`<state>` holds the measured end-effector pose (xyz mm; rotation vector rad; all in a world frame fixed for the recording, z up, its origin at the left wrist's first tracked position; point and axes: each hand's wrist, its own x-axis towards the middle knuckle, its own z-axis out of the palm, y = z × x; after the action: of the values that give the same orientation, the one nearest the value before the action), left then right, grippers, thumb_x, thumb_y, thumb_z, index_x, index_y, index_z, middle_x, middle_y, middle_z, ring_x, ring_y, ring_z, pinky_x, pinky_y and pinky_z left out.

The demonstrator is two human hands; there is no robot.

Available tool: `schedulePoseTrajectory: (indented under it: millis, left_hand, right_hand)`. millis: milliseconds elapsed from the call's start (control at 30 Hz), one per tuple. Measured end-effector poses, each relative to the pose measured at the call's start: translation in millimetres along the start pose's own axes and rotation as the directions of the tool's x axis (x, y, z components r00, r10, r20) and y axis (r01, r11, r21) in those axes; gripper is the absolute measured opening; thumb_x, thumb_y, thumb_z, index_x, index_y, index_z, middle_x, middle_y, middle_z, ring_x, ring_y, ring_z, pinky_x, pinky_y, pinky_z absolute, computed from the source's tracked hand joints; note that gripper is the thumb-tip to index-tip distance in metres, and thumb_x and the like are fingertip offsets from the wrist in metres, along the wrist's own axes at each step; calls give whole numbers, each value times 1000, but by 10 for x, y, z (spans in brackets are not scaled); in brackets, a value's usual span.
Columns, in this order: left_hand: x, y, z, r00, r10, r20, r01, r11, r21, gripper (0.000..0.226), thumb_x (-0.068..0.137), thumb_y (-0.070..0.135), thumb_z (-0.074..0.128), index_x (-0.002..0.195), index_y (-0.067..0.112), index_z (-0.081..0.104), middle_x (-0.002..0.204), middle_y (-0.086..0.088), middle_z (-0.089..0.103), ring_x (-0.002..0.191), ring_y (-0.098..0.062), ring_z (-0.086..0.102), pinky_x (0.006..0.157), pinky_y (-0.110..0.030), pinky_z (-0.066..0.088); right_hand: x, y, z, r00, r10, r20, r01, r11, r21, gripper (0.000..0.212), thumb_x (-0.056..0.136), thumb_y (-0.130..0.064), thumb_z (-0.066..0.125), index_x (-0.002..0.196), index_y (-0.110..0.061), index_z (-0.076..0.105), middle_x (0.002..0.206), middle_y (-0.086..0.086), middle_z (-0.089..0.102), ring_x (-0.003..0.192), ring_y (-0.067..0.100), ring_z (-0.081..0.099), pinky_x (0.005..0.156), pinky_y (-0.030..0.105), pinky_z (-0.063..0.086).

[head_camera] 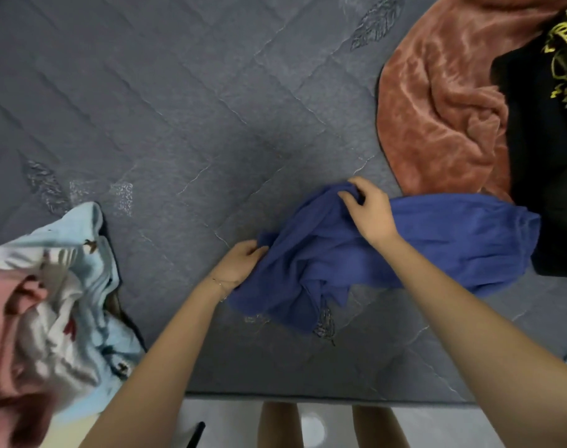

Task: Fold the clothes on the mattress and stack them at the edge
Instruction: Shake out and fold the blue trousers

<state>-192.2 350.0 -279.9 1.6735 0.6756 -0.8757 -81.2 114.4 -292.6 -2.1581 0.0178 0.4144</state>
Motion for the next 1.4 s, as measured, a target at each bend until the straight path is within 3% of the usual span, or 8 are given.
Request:
schedulePoseTrajectory:
  millis: [233, 433, 633, 767, 967, 1133, 1267, 1400]
  left_hand:
    - [-102, 2, -555, 845, -203, -495, -53, 889, -455, 34, 99, 8, 38, 67, 10, 47, 37, 5, 50, 34, -5, 48, 35, -13, 38]
    - [-246, 137, -1221, 774, -343, -532, -373, 432, -821, 32, 101, 22, 31, 77, 7, 49, 46, 1, 61, 46, -12, 64, 50, -25, 56]
    - [-41, -57, -1417, 619, 63, -783, -184, 981, -67, 22, 99, 3, 42, 113, 0, 58, 111, -18, 65, 102, -20, 63, 90, -30, 46]
    - [173, -290, -1372, 724, 57, -687, 137, 965, 225, 53, 94, 14, 56, 140, -4, 37, 142, -30, 36, 133, -41, 32, 112, -40, 22]
    - [298, -263, -1332, 622, 212, -754, -15, 966, 259, 18, 89, 4, 60, 105, -3, 62, 123, -26, 48, 119, -36, 42, 102, -35, 29]
    - [176, -40, -1353, 496, 291, -818, -361, 926, 110, 8, 99, 11, 45, 93, 16, 45, 72, 10, 47, 63, 8, 46, 65, -15, 37]
    - [-17, 183, -1484, 327, 318, -890, -417, 894, 166, 23, 97, 16, 47, 85, 36, 44, 63, 14, 48, 56, 9, 44, 58, -9, 34]
    - [-43, 181, -1778, 347, 345, -872, -275, 926, 257, 12, 93, 24, 52, 89, 15, 59, 59, 13, 49, 56, -4, 42, 58, -21, 30]
  right_hand:
    - [29, 39, -79, 966, 165, -199, -142, 982, 123, 32, 93, -14, 57, 67, -20, 39, 61, -7, 37, 56, 0, 33, 58, 12, 33]
    - [147, 25, -167, 871, 377, -314, -342, 926, 161, 42, 95, -19, 54, 64, -21, 25, 61, -7, 28, 55, 7, 27, 62, 26, 29]
    - [264, -36, -109, 899, 385, -211, -397, 918, -16, 18, 91, -21, 62, 94, -13, 46, 90, 2, 54, 87, 18, 50, 72, 19, 31]
    - [340, -135, -41, 916, 347, -201, -374, 920, -115, 59, 83, -25, 73, 131, -7, 45, 132, 10, 51, 124, 26, 46, 101, 30, 36]
    - [339, -225, 97, 995, -19, -96, -27, 888, -459, 71, 81, -28, 74, 143, -13, 42, 145, 14, 38, 139, 32, 29, 116, 43, 18]
    - [386, -351, 390, 965, -118, 235, 237, 775, -586, 55, 90, -40, 62, 140, -21, 48, 151, 3, 37, 147, 24, 15, 116, 45, -9]
    - [382, -544, 627, 924, -76, 375, 273, 818, -506, 67, 89, -50, 58, 148, -30, 34, 148, -1, 38, 140, 20, 28, 118, 49, -6]
    - [364, -692, 858, 930, -102, 353, 293, 784, -546, 39, 91, -37, 57, 129, -26, 57, 115, 0, 57, 118, 21, 47, 109, 36, 15]
